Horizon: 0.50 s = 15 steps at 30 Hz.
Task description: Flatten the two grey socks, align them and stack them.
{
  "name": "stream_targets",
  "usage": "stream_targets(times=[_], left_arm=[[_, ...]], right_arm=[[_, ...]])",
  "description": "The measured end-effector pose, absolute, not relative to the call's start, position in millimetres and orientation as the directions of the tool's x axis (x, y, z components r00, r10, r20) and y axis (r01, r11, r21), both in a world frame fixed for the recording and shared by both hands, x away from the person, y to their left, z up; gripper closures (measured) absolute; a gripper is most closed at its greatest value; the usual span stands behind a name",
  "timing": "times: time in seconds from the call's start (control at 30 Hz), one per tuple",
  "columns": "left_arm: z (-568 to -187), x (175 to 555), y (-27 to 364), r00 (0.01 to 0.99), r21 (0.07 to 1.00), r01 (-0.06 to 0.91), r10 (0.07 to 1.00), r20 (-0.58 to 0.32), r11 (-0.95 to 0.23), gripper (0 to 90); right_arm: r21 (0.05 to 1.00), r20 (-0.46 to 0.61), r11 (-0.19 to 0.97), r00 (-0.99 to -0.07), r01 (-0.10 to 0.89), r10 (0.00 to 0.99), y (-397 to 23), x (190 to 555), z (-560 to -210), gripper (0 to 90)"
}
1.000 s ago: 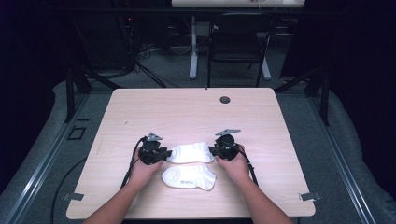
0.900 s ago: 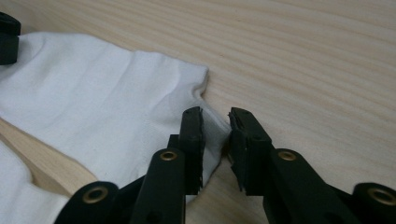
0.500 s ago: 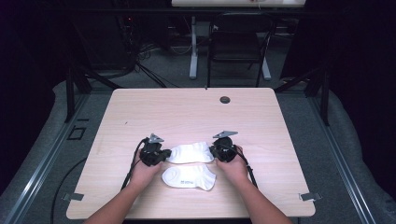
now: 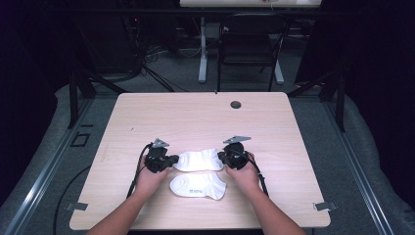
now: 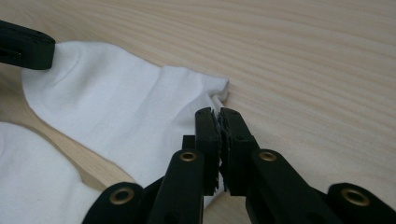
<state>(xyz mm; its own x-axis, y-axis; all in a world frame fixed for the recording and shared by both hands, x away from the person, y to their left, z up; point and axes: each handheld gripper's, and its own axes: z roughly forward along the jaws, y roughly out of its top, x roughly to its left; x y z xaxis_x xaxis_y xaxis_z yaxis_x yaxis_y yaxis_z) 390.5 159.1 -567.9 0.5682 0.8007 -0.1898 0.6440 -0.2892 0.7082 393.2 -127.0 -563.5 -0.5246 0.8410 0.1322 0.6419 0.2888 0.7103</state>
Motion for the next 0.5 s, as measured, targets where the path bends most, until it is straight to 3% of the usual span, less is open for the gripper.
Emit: stream_targets(times=[0.5], left_arm=[[-546,379,164,0.594,0.734,0.618,0.78,-0.199,-0.283,87.6]], right_arm=[[0.75,0.14,0.281,-0.559,0.599,0.818,-121,383,-538,86.8]])
